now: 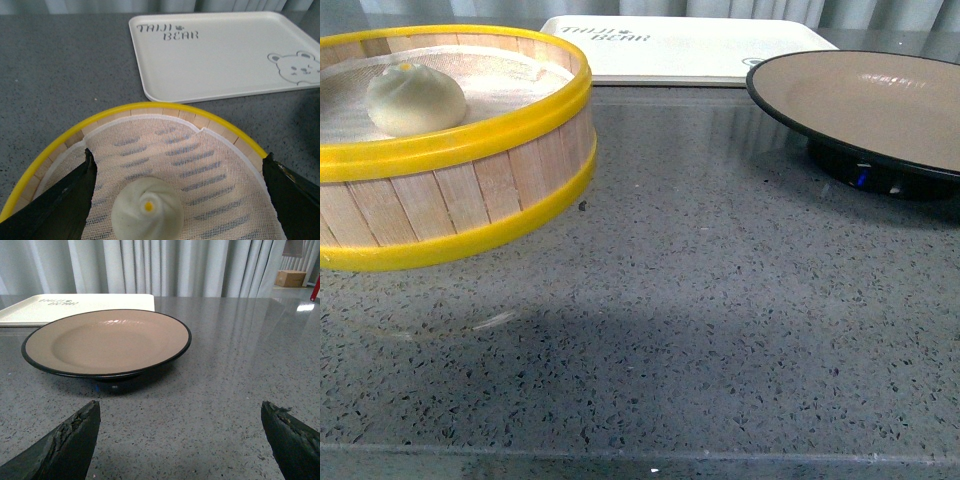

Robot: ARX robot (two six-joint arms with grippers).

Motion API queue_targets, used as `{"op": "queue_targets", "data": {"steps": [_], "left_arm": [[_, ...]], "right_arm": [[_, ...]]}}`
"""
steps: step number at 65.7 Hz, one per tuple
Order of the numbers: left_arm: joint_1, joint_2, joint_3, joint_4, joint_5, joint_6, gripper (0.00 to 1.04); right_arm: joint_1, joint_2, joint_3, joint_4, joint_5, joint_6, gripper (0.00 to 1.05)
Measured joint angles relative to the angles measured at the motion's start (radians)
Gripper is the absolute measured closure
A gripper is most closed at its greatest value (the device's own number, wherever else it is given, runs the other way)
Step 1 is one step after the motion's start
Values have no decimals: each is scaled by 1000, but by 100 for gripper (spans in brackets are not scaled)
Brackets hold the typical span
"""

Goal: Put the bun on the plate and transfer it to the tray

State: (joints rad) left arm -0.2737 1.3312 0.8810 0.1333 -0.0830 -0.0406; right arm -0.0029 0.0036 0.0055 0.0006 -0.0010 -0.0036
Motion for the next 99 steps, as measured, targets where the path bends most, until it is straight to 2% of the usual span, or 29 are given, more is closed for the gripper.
{"op": "queue_targets", "data": {"steps": [19, 49, 92, 99], "left_arm": [[39, 72, 56, -118, 41, 34, 7], [38, 98, 113, -233, 41, 99, 7], [36, 150, 121, -266, 5, 186, 7], [36, 150, 121, -266, -1, 196, 20]], "right_arm": [[0, 0, 0, 0, 0, 0, 9], [0, 0, 0, 0, 0, 0, 9], [0, 0, 0, 0, 0, 0, 9], [0, 0, 0, 0, 0, 0, 9]]}}
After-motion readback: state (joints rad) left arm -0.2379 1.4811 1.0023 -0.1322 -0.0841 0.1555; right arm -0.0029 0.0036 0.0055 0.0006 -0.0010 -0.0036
